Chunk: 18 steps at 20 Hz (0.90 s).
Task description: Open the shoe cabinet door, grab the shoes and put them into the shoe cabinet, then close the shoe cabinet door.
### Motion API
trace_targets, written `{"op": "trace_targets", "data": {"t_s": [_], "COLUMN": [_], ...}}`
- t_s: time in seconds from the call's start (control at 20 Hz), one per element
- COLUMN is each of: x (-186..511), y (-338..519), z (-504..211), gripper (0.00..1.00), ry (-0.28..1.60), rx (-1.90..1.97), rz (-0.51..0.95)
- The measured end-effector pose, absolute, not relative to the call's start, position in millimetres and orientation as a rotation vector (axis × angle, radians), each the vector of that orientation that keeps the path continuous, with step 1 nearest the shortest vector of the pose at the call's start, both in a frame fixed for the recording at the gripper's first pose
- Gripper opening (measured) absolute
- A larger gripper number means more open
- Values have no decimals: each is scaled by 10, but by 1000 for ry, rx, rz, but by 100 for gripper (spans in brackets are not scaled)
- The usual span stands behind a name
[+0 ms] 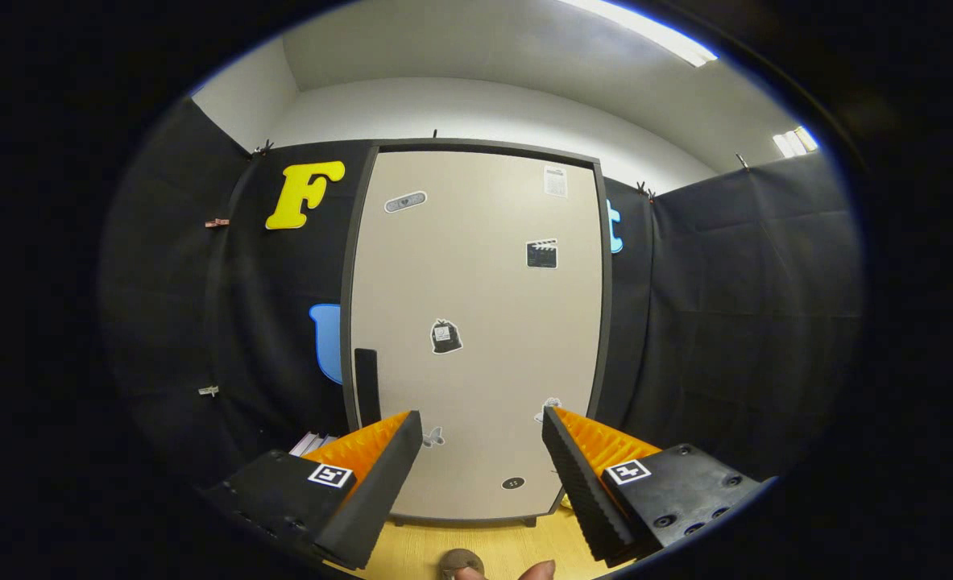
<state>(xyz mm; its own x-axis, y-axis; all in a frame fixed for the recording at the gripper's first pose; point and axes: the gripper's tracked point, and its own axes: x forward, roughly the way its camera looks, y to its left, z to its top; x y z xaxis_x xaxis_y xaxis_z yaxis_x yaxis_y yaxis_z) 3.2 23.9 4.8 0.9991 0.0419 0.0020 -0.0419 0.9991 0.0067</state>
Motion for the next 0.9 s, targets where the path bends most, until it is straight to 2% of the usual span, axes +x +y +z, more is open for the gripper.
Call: {"op": "trace_targets", "data": {"t_s": [0.5,0.9], "x": [427,1115], "y": [1050,1493], "z": [40,-325], "gripper": [98,98], "ry": [3,29], "rx": [49,81], "rz": [154,159]}}
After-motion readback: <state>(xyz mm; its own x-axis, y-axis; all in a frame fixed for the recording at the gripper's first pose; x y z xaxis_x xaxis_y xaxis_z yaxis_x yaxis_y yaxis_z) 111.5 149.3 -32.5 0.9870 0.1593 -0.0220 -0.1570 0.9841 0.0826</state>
